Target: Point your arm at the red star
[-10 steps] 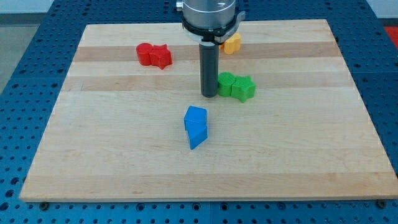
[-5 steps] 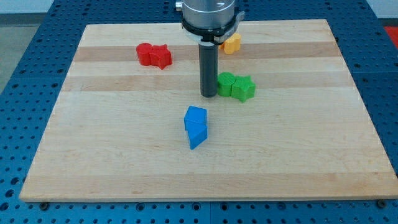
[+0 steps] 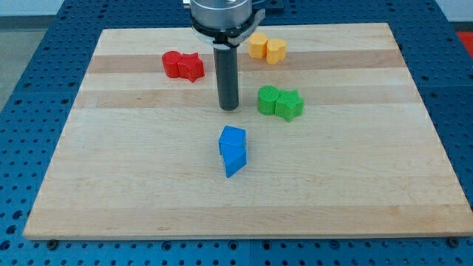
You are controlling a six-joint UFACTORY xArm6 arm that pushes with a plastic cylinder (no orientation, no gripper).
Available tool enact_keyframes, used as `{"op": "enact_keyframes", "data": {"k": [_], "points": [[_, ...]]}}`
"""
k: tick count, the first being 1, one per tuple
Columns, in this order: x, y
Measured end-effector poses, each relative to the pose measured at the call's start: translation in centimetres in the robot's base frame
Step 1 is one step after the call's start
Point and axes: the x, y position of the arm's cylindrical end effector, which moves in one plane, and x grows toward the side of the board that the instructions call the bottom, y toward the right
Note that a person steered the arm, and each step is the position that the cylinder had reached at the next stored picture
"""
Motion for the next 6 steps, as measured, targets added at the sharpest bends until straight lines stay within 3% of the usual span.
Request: {"op": "enact_keyframes", "data": {"k": [2, 6], "points": [[-8.4, -0.1], [-13.5, -8.5]]}}
